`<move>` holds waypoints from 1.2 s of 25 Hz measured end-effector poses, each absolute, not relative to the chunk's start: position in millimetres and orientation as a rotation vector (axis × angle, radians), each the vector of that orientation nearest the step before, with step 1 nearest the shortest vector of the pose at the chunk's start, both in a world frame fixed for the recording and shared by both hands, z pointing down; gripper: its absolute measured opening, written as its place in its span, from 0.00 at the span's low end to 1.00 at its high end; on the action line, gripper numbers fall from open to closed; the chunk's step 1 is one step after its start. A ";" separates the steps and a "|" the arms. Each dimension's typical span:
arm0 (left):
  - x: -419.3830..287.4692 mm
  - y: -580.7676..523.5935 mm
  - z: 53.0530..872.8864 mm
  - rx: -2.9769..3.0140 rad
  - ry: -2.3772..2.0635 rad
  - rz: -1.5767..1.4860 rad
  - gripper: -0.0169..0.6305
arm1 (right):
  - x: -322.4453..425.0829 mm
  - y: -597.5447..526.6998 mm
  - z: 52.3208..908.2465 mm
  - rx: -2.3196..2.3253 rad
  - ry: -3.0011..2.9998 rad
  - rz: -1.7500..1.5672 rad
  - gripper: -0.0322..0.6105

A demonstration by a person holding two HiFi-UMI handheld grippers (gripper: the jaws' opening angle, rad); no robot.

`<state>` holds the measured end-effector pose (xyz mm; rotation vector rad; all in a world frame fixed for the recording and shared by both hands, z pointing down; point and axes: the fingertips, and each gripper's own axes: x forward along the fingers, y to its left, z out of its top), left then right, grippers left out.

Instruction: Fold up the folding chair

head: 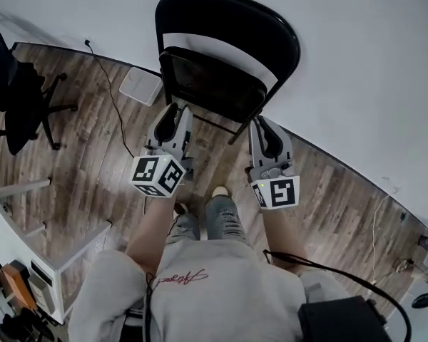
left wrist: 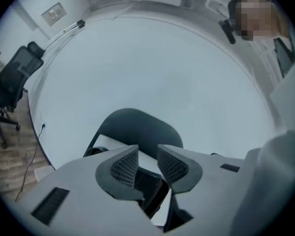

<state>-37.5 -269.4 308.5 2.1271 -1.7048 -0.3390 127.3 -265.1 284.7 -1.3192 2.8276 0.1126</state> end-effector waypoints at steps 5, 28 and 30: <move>-34.0 -217.2 244.4 2.385 -1.751 -0.333 0.11 | 86.5 -205.1 256.1 -1.297 2.807 0.106 0.10; -48.8 -89.3 199.1 2.708 -1.611 -0.261 0.05 | 23.8 -81.6 199.6 -1.309 2.768 0.136 0.08; -47.4 -87.9 198.4 2.718 -1.590 -0.266 0.05 | 24.4 -80.2 198.6 -1.324 2.761 0.140 0.08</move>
